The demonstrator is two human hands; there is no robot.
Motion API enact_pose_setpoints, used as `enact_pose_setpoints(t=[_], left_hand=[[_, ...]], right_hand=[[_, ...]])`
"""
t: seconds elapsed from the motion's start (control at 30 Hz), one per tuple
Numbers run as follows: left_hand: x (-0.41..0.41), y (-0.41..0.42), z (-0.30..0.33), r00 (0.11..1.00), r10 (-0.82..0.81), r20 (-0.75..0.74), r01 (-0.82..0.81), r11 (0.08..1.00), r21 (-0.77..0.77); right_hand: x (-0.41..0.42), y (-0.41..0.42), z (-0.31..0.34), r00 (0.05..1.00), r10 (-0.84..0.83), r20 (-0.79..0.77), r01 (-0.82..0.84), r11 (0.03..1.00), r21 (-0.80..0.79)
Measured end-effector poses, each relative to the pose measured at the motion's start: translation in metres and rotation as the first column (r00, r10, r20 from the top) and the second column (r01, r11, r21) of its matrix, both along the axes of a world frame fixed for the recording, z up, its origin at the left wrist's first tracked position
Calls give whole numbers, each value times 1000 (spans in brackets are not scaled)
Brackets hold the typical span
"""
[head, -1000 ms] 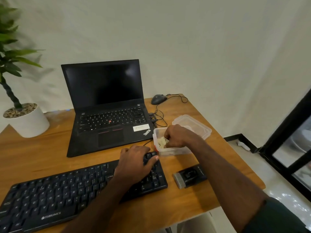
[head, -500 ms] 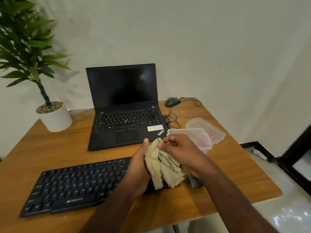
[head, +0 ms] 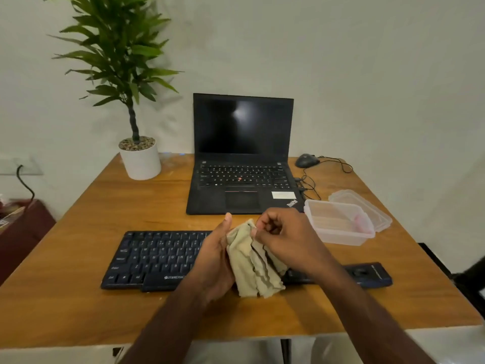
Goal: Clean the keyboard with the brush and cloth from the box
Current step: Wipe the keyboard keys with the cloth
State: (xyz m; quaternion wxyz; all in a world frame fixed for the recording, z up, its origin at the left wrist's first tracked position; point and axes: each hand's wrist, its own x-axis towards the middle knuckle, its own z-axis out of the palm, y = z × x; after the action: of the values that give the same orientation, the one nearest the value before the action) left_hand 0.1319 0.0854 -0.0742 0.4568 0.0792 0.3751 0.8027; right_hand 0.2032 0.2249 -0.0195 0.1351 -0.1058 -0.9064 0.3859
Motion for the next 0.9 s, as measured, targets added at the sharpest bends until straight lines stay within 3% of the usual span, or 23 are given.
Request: enact_pose_setpoints(t=[0.2,0.4,0.47,0.6,0.7,0.8,0.9], left_hand=[[0,-13,3,999,-24,-27,23,999,-35],[-6,-16,0,995,-30,97,26,999,35],[-9,-14,-6,993,-22,118,14,997,70],[-12,-9,-13,991,-23,128,8,993,116],[-12,-10,-14,992,-30,119,10,986,167],[-10,-8,-15,994,-47,94,31,985,170],[-5,-6,-11,998,-60,-1,60,996,65]], right_hand=[[-10,-16,-2,992,28,126,3,971,-238],[-10,-25,-2,987,10,160,-2,999,-46],[-8,-26,-3,990,18,143,-8,998,-64],[-4,-17,0,984,24,178,35,947,-319],[1,-5,4,978,86,191,42,814,-580],[4,-2,7,973,142,180,15,744,-668],[4,-2,6,976,149,157,5,712,-702]])
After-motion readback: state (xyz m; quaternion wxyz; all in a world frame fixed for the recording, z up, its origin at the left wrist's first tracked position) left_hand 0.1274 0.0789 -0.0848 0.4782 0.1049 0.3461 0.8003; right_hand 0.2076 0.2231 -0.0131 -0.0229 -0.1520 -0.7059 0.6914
